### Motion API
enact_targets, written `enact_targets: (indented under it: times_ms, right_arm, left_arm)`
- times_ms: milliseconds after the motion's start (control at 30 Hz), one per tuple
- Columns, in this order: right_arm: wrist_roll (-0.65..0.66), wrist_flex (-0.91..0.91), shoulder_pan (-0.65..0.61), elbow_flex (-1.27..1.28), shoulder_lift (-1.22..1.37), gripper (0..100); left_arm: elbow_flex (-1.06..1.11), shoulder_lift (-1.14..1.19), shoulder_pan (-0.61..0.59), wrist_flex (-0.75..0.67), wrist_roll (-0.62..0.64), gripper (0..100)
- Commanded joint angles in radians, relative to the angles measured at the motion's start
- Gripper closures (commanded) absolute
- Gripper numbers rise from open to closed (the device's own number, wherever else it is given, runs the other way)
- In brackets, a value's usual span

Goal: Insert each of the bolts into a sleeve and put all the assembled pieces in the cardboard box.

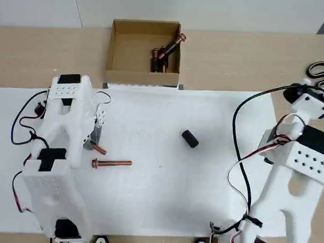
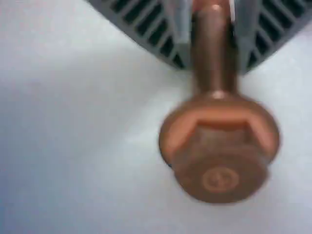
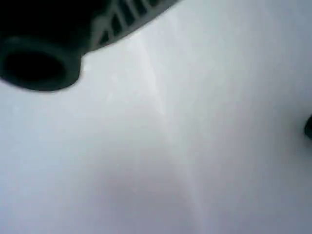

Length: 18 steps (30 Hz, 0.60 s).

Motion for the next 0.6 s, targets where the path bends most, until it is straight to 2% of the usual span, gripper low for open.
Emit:
enact_targets:
  times_ms: [0,100,200,333,567]
  right_arm:
    - [-0.003,-0.010,-0.005,-0.006,-0.022,99.5]
    - [-0.003,-0.010,-0.005,-0.006,-0.022,99.5]
    - [-0.003,-0.010,-0.007,-0.006,-0.022,99.5]
    - [-0.003,-0.007,-0.005,-0.006,-0.024,99.5]
    - [-0.003,-0.007,-0.005,-0.006,-0.025,99.5]
  left_arm:
    - [-0.084,0.023,-0.035,0.068,-0.066,99]
    - [-0.165,0.023,-0.035,0.112,-0.138,99]
    - [-0.203,0.023,-0.041,0.112,-0.265,99]
    - [-0.208,0.023,-0.035,0.110,-0.445,99]
    - [-0.206,0.023,-0.035,0.112,-0.651,99]
